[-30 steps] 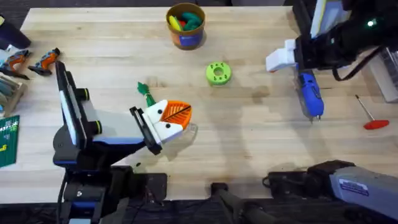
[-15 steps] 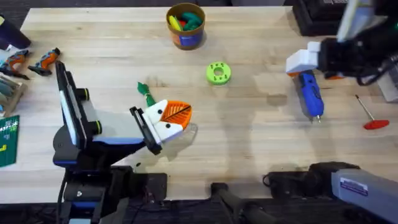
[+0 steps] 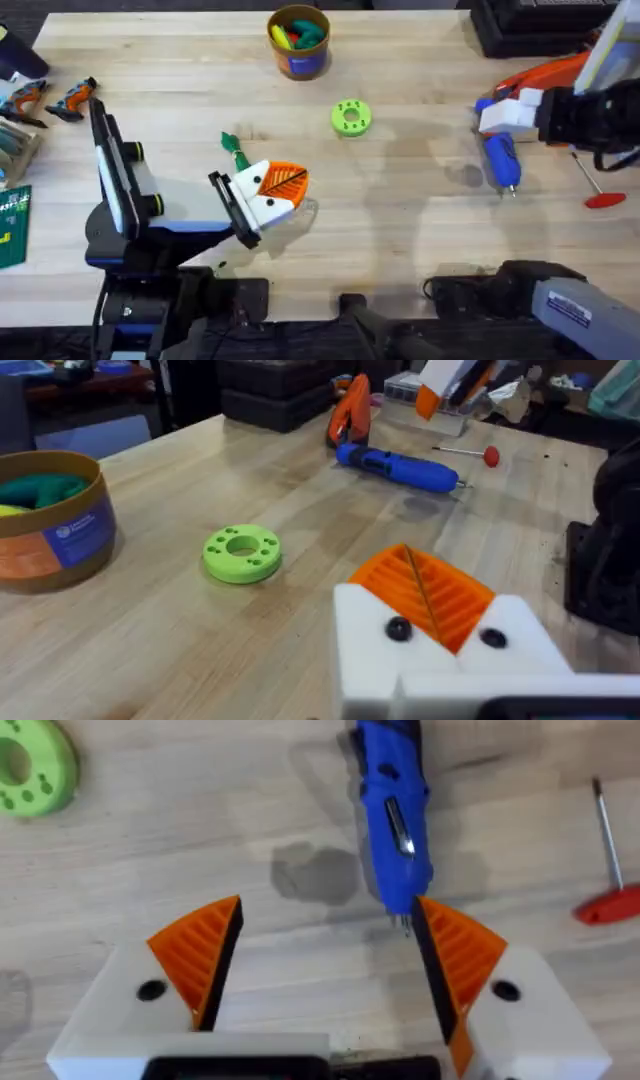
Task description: Pick up the gripper from the table and insert it into the empty holder that is missing its gripper. Then pick up a screw, insert it into the mounting hole, and use the screwdriver to tighten it. Finally, clean up the table by picking up the vegetable and placing it into the bucket.
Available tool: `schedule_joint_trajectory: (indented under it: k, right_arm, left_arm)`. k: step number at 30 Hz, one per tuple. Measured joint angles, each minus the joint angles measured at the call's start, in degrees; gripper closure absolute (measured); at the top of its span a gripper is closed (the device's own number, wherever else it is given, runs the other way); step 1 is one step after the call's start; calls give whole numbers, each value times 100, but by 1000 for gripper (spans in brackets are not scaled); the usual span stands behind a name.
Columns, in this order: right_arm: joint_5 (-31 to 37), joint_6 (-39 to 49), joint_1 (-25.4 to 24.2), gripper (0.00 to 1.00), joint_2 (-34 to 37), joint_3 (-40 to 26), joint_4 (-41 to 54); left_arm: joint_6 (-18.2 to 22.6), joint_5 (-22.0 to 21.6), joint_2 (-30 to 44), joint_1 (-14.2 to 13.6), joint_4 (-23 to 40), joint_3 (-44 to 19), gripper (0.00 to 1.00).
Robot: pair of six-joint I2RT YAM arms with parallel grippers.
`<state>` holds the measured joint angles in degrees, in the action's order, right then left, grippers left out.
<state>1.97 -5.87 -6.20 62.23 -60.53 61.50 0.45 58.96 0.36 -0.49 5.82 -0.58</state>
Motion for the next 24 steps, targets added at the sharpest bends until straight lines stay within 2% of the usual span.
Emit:
schedule_joint_trajectory:
  k: [10, 24]
  right_arm:
    - [19, 751, -79, 9, 597, 0, -758]
    - [141, 1397, -531, 11, 2155, -169, -1261]
  left_arm:
    - [0, 2, 0, 0, 0, 0, 993]
    - [0, 0, 0, 0, 1, 0, 993]
